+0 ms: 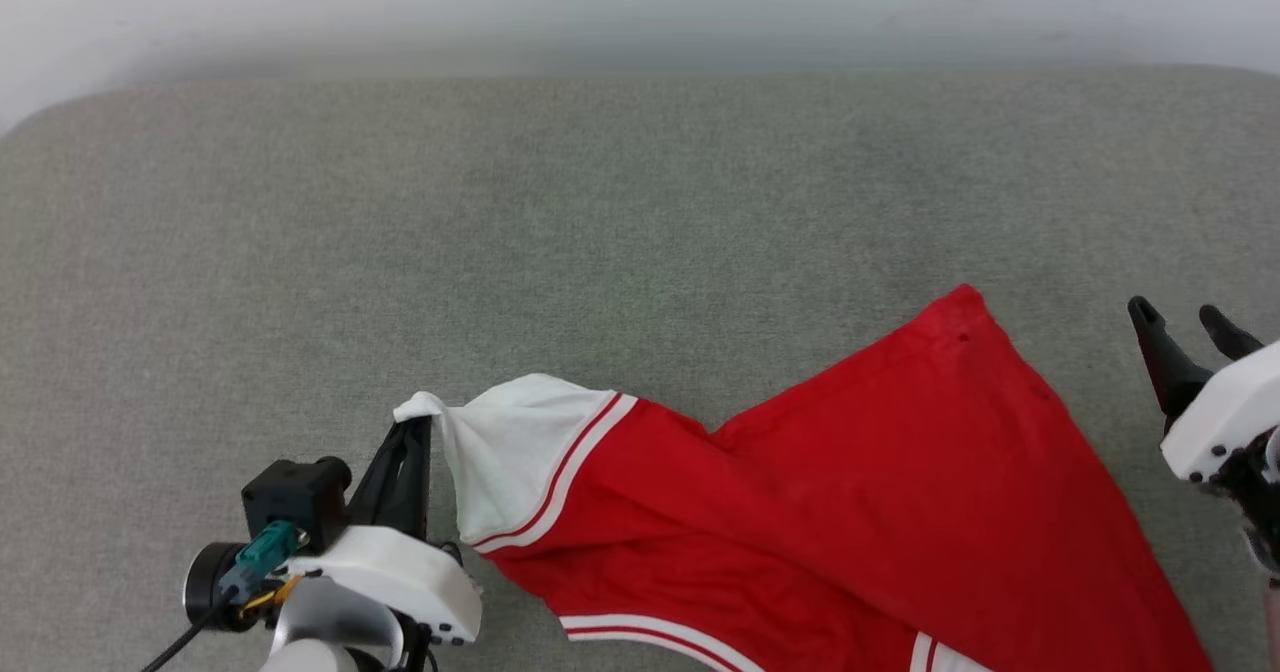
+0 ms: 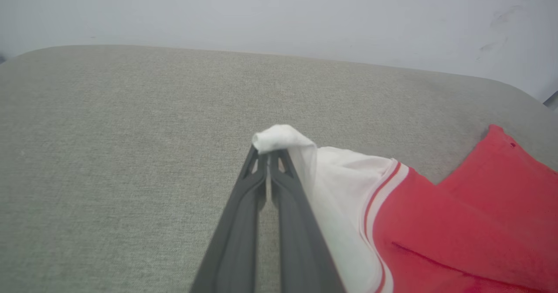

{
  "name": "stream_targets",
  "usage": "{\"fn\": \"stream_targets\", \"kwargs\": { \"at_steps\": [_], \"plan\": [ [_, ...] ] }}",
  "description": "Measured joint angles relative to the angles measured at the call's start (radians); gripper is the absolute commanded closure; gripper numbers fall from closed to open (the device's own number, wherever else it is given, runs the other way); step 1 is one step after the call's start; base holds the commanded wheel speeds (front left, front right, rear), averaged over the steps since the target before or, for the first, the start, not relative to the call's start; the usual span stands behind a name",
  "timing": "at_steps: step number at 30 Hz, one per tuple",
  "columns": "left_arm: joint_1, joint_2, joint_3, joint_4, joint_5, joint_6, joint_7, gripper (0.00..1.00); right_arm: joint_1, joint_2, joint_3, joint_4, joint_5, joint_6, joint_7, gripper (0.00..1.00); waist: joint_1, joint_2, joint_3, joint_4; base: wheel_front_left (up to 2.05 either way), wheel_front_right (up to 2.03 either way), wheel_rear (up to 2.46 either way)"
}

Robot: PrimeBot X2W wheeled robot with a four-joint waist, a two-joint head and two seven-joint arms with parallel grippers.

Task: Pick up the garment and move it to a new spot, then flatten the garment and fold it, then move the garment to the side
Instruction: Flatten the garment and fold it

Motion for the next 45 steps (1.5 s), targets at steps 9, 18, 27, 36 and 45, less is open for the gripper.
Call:
{"fn": "stream_targets", "kwargs": {
  "at_steps": [9,18,27,36,45],
  "plan": [
    [-0.087,-0.035,-0.04,0.007,0.027,-0.024,-0.019,1.0,-0.259,-0.106,0.16,0.171,0.037,0.0,0.358,0.0,0.0001,0.0,0.111,0.07,0.0,0.0,0.0],
    [-0.143,-0.066,-0.06,0.046,0.027,-0.049,-0.043,1.0,-0.359,-0.122,0.326,0.248,0.12,0.0,0.524,0.0,0.0001,0.0,0.187,0.126,0.0,0.0,0.0],
    [-0.146,-0.07,-0.058,0.098,0.008,-0.06,-0.056,1.0,-0.378,-0.136,0.378,0.308,0.182,-0.001,0.629,1.0,0.0001,0.0,0.169,0.127,0.0,0.0,0.0],
    [-0.178,-0.024,-0.024,0.13,-0.001,-0.07,-0.048,1.0,-0.368,-0.116,0.395,0.28,0.17,0.0,0.443,1.0,0.0001,0.0,0.076,0.084,0.0,0.0,0.0],
    [-0.36,0.026,0.041,0.198,-0.036,-0.112,-0.004,1.0,-0.417,-0.091,0.358,0.298,0.088,0.0,0.237,1.0,0.0001,0.0,-0.022,0.003,0.0,0.0,0.0]
  ]
}}
